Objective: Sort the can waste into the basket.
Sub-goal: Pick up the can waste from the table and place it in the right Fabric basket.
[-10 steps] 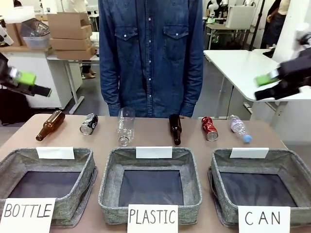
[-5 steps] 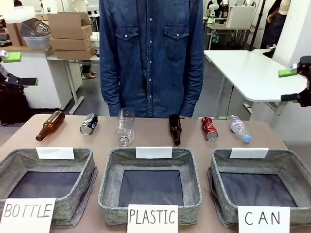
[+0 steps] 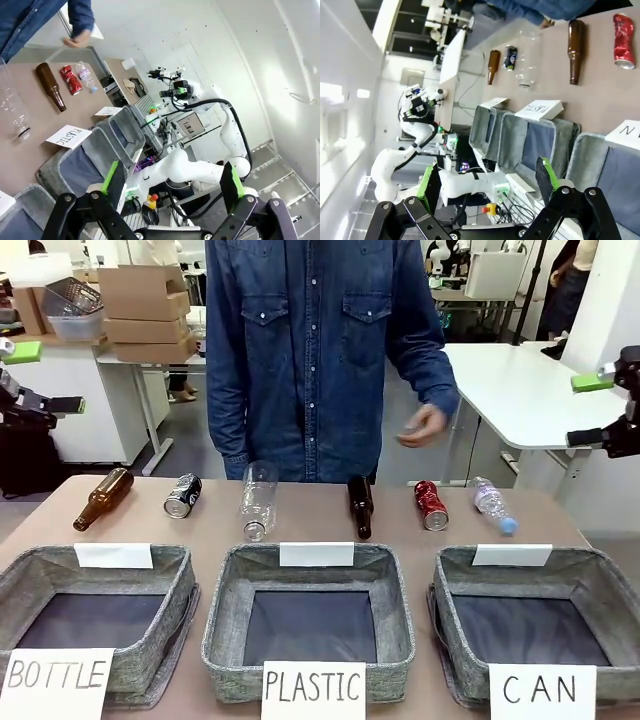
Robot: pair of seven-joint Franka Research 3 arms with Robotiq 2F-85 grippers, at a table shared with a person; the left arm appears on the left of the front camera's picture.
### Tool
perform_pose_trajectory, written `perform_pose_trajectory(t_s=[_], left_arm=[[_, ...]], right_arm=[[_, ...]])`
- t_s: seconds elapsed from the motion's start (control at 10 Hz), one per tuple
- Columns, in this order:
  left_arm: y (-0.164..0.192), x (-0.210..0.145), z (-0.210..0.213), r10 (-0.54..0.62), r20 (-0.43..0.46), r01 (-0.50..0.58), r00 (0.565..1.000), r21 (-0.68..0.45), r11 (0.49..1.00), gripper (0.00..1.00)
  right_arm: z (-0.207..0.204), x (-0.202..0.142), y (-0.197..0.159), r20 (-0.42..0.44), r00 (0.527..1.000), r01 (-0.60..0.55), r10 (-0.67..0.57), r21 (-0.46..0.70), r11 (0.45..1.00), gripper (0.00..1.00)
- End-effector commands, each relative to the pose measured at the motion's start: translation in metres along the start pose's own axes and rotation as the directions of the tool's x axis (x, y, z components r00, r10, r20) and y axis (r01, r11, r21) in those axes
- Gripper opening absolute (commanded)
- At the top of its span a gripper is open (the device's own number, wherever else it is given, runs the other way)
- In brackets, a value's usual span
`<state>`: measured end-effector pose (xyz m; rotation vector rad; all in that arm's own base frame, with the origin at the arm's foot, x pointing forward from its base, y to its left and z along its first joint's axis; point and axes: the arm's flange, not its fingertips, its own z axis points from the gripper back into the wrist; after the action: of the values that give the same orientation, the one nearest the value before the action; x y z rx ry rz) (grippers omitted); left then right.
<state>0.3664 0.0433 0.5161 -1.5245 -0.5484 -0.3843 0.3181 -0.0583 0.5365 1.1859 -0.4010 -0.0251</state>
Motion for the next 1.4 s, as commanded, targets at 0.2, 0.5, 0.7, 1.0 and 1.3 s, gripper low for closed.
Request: perform_pose_trajectory(t_s=[0.2, 0.5, 0.7, 1.0, 1.3], left_arm=[[0.002, 0.002, 0.002, -0.027, 0.013, 0.027, 1.000, -0.016, 0.999, 1.00], [0.002, 0.002, 0.002, -0.027, 0.013, 0.027, 1.000, -0.016, 0.999, 1.00], [0.002, 0.002, 0.002, -0.027, 0.013, 0.027, 1.000, -0.016, 0.999, 1.00], [0.002, 0.002, 0.002, -0.027, 0.013, 0.027, 1.000, -0.016, 0.999, 1.00], [0.002, 0.002, 0.002, -0.027, 0.013, 0.027, 1.000, -0.016, 0.999, 1.00]], right_arm=[[-0.051, 0.017, 0.021, -0.174, 0.964, -0.246, 0.201, -0.300, 0.922, 1.00], [0.026, -0.003, -0.001, 0.056, 0.993, -0.078, 0.105, -0.355, 0.932, 1.00], [0.055, -0.030, -0.005, 0.100, 0.988, -0.072, 0.116, -0.367, 0.927, 1.00], [0.056, -0.036, -0.017, 0.134, 0.988, -0.031, 0.082, -0.346, 0.938, 1.00], [0.056, -0.033, -0.020, 0.124, 0.989, -0.032, 0.079, -0.342, 0.939, 1.00]])
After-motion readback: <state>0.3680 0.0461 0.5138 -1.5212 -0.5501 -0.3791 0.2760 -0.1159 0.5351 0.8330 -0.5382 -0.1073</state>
